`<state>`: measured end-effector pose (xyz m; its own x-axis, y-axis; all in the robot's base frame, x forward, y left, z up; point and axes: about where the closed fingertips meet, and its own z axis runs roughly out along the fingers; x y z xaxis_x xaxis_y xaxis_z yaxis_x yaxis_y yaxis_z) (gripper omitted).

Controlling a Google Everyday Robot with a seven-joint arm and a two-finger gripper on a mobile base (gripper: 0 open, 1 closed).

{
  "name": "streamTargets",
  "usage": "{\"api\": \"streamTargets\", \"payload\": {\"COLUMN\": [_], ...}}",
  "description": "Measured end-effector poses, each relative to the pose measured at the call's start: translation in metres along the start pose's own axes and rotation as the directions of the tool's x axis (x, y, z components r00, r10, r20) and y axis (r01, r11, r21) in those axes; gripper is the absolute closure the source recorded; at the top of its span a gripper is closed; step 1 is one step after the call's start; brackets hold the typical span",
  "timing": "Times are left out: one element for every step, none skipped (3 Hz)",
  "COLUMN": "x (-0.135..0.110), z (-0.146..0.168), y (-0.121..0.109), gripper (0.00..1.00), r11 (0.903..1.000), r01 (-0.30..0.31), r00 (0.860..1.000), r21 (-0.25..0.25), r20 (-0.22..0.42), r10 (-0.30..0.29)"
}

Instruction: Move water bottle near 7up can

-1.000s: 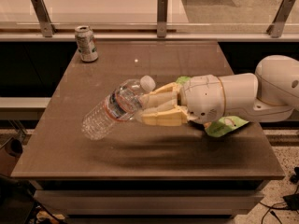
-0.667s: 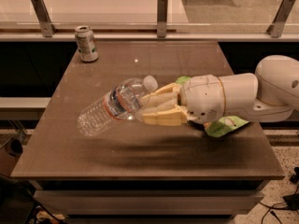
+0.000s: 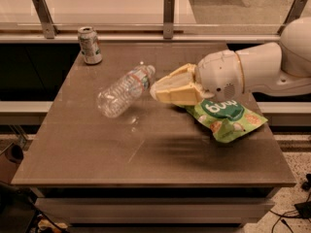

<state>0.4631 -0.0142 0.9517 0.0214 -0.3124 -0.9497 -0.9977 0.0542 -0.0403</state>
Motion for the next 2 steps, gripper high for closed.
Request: {"api": "streamTargets", "payload": {"x": [-0.0068,-0.0097], "z": [-0.0105,-0.0124], "y": [-0.0238,-0.0268], "gripper": [1.0,1.0], "r11": [0.9997,0.9995], "r01": [-0.012,-0.011], "r00": [0.999,0.999], "r21": [0.023,0.029], "r20": [-0.046,-0.048], "r10": [0.013,0.013]}}
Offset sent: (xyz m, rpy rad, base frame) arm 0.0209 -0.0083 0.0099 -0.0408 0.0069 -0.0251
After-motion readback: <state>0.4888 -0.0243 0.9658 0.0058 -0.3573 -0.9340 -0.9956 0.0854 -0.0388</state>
